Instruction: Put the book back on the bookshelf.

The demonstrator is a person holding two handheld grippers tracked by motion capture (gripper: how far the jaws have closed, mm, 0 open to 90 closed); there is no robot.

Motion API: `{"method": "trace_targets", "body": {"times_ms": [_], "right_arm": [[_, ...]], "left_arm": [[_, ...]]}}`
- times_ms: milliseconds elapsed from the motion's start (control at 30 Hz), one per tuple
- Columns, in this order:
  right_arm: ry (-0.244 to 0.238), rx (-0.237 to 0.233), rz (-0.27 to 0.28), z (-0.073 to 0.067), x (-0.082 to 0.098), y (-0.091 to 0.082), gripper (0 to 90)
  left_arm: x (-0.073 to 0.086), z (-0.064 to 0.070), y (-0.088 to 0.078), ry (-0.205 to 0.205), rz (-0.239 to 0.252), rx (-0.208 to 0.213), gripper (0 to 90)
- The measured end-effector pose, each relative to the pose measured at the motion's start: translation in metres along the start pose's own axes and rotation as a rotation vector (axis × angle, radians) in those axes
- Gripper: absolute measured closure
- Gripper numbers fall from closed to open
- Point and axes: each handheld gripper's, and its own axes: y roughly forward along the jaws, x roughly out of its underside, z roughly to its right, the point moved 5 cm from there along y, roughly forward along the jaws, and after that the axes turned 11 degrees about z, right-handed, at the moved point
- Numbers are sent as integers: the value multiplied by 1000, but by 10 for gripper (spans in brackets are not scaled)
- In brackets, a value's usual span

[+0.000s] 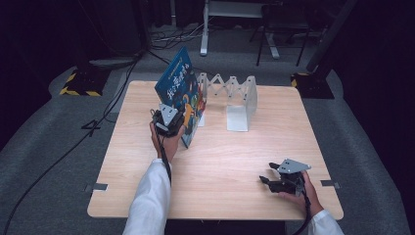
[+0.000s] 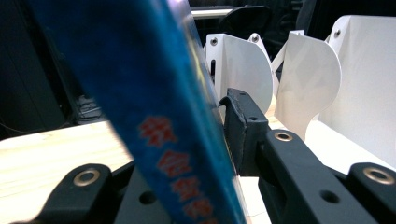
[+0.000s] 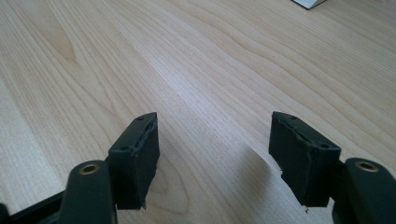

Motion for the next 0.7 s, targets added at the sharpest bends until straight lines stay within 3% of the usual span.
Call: {"method": "trace_targets", "body": {"times_ms": [433, 700], "right_arm": [[-2, 0, 0, 0, 0, 0, 337], [-4, 2, 1, 0, 0, 0, 337]], "left_arm": [[11, 7, -3, 5, -20, -12, 710], [18, 11, -7, 15, -34, 12, 676]]}}
